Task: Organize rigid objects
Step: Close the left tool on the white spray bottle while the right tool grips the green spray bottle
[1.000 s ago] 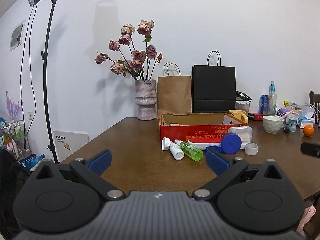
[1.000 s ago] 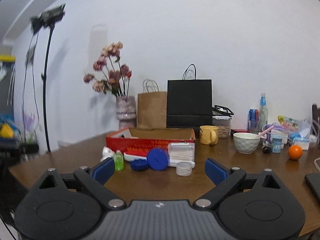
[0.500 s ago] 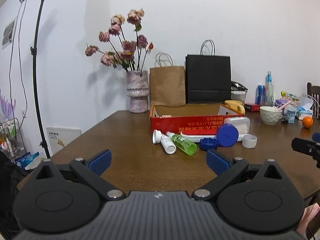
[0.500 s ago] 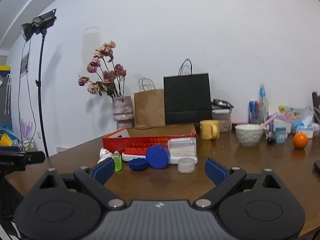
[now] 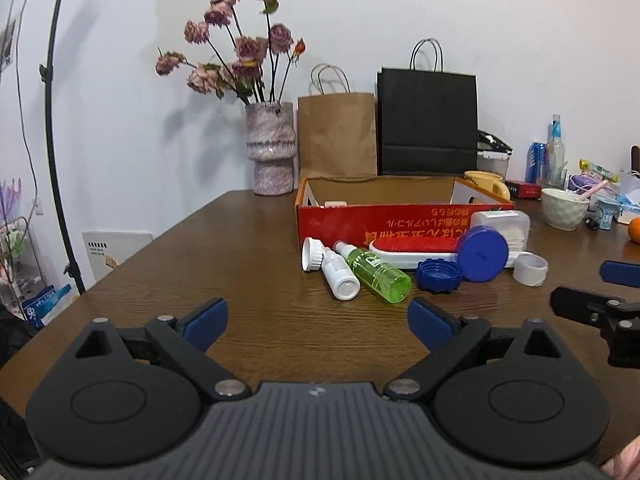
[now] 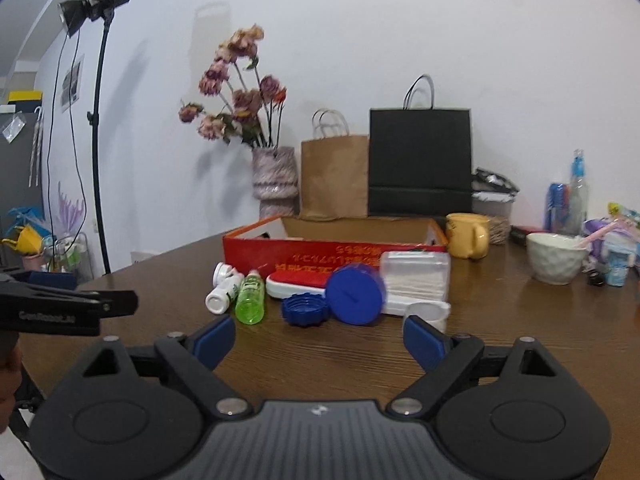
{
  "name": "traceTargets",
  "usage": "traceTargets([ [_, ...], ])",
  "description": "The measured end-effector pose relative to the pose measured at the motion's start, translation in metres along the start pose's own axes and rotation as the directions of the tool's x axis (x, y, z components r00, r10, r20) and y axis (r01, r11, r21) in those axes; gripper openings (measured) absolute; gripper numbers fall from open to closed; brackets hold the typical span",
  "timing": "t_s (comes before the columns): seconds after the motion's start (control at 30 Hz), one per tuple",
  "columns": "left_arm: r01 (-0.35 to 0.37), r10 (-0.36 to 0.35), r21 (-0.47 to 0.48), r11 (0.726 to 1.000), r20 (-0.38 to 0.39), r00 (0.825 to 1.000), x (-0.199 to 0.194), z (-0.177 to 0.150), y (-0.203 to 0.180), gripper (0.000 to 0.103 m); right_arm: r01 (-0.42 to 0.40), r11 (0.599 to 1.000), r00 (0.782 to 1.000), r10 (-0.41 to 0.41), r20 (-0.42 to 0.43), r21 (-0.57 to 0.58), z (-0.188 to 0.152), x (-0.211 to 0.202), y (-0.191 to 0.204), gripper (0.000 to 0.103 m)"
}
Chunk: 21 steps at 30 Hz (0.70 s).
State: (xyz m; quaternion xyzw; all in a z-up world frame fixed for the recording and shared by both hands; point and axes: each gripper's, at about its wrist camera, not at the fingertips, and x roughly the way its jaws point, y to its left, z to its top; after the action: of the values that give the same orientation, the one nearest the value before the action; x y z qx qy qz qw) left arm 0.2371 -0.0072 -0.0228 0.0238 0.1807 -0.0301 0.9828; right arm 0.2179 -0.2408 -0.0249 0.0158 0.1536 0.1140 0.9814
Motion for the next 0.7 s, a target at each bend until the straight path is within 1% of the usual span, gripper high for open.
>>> traceTargets([
  [0.07, -0.001, 0.001, 0.001, 1.000, -0.028, 1.000, 0.016, 0.003, -0.002, 0.090, -0.023, 1.000, 1.000, 0.023, -0.010, 0.017, 0.002, 0.012, 0.000, 0.090],
  [0.13, 0.005, -0.005, 0.002, 1.000, -0.053, 0.999, 0.034, 0.006, -0.004, 0.084, -0.049, 0.998, 0.998, 0.050, -0.032, 0.028, 0.006, 0.027, 0.001, 0.081],
  [0.27, 0.024, -0.026, -0.018, 1.000, -0.101, 0.995, 0.070, 0.016, -0.003, 0.076, -0.092, 0.996, 0.993, 0.093, -0.069, 0.018, 0.014, 0.055, 0.009, 0.070],
  [0.33, 0.052, -0.056, -0.038, 0.998, -0.111, 0.992, 0.087, 0.021, -0.001, 0.076, -0.112, 0.994, 0.990, 0.112, -0.085, 0.009, 0.020, 0.069, 0.012, 0.061],
  [0.4, 0.078, -0.085, -0.054, 0.996, -0.144, 0.986, 0.106, 0.026, 0.000, 0.073, -0.124, 0.992, 0.988, 0.124, -0.094, 0.004, 0.028, 0.084, 0.013, 0.057],
  [0.43, 0.086, -0.095, -0.063, 0.994, -0.159, 0.983, 0.117, 0.029, 0.001, 0.070, -0.127, 0.992, 0.987, 0.127, -0.098, 0.002, 0.032, 0.092, 0.014, 0.053],
  [0.47, 0.095, -0.106, -0.072, 0.993, -0.166, 0.980, 0.125, 0.030, 0.002, 0.066, -0.133, 0.991, 0.986, 0.133, -0.102, 0.005, 0.036, 0.100, 0.013, 0.052],
  [0.53, 0.099, -0.116, -0.091, 0.991, -0.206, 0.972, 0.142, 0.033, 0.005, 0.057, -0.156, 0.987, 0.981, 0.158, -0.114, 0.022, 0.045, 0.117, 0.013, 0.052],
  [0.67, 0.114, -0.147, -0.141, 0.983, -0.255, 0.956, 0.165, 0.035, 0.012, 0.049, -0.199, 0.978, 0.962, 0.206, -0.181, 0.054, 0.055, 0.154, 0.016, 0.050],
  [0.7, 0.109, -0.145, -0.145, 0.983, -0.265, 0.953, 0.168, 0.034, 0.013, 0.047, -0.206, 0.977, 0.958, 0.214, -0.193, 0.062, 0.056, 0.163, 0.017, 0.043],
])
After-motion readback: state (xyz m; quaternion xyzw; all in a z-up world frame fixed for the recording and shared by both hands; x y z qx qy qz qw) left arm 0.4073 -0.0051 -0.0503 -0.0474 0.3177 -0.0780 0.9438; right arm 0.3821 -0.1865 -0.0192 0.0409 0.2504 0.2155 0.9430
